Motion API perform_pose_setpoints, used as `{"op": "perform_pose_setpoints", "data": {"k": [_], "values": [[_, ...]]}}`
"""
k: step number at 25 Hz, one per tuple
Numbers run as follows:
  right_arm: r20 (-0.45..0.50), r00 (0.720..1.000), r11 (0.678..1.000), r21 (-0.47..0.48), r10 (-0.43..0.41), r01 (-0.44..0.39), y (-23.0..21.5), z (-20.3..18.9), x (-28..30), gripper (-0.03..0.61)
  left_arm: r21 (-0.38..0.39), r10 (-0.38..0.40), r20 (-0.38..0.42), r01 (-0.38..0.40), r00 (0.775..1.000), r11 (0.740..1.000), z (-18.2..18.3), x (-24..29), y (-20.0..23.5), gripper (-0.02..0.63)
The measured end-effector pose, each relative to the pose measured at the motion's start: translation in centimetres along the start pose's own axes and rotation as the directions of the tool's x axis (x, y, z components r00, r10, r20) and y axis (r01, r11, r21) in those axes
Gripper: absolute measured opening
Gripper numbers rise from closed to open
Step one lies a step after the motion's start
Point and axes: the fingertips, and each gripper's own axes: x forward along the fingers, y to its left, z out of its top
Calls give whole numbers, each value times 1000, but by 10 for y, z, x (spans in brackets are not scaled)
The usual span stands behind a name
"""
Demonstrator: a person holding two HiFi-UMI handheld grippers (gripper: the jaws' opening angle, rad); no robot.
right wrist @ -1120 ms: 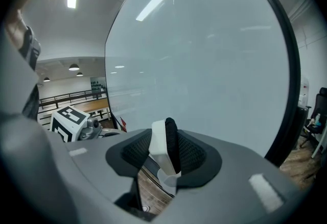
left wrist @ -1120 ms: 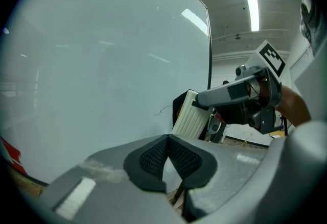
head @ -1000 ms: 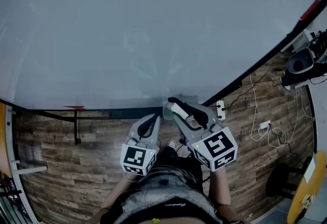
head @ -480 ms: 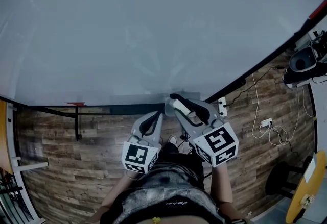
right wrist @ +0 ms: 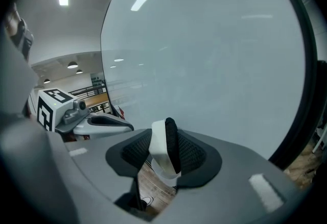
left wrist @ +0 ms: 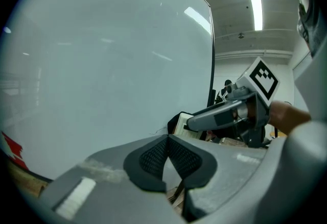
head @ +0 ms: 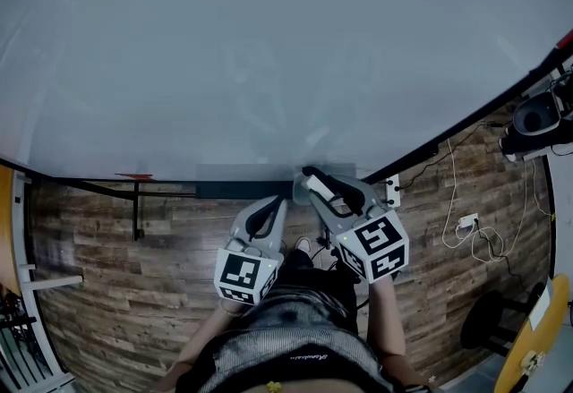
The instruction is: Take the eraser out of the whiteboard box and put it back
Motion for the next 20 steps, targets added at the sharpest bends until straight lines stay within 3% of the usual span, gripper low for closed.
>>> {"op": "perform_pose_setpoints", "data": {"k": [20], "values": [[-113, 993, 1000, -10, 26, -28, -3, -51, 45, 158, -11, 73, 29, -73, 997, 997, -4, -11, 22, 2]]}}
